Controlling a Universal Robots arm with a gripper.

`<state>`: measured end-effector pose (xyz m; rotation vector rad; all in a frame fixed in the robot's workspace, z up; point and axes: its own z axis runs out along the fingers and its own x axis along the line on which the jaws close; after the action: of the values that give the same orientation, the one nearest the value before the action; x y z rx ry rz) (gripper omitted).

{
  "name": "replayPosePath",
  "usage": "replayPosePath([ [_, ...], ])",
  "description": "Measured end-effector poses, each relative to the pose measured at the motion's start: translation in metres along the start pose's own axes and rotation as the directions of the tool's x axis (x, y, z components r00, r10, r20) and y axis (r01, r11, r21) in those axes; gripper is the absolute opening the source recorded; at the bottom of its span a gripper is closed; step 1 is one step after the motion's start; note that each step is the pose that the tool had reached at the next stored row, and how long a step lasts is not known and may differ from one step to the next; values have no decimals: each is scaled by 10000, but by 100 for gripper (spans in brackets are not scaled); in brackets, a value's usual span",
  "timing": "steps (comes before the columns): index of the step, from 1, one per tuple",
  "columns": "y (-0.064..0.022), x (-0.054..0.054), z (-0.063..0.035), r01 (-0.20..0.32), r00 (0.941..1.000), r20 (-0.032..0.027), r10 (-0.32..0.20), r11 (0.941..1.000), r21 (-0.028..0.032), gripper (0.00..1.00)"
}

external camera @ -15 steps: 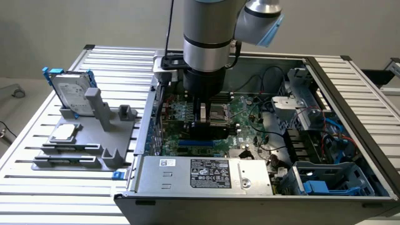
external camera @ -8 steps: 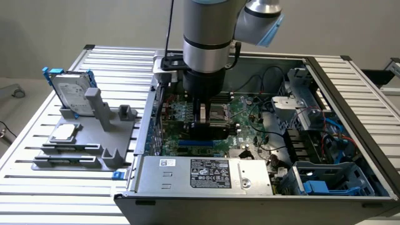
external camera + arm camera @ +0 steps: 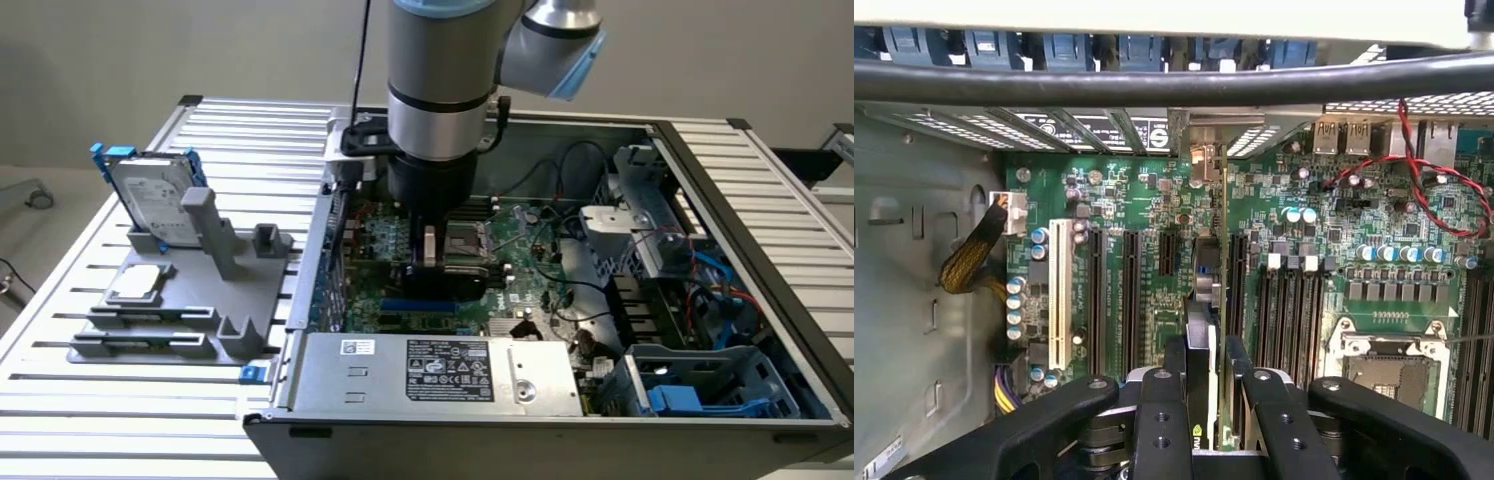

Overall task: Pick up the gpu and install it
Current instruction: 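Insert the gpu into the slot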

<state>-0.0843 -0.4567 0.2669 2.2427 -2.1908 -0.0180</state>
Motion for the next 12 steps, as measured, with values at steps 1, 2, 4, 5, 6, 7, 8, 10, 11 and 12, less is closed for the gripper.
replayPosePath([
  [1, 2, 3, 7, -32, 10000, 0, 32, 10000, 0, 26],
  [2, 3, 6, 12, -62, 10000, -1, 62, 10000, 0, 26],
  [4, 6, 12, 19, -116, 9999, 2, 116, 9999, 0, 26],
  [5, 7, 14, 22, -131, 9999, 4, 131, 9999, -1, 26],
  [6, 7, 16, 24, -137, 9999, 3, 137, 9999, -2, 26],
  [7, 7, 17, 25, -141, 9999, 2, 141, 9999, -3, 26],
  [8, 8, 18, 26, -142, 9999, 1, 142, 9999, -5, 26],
  [10, 10, 18, 27, -143, 9999, 1, 143, 9999, -7, 26],
  [11, 12, 19, 28, -142, 9999, 2, 142, 9999, -10, 26],
  [12, 15, 19, 29, -144, 9999, 2, 144, 9999, -12, 26],
])
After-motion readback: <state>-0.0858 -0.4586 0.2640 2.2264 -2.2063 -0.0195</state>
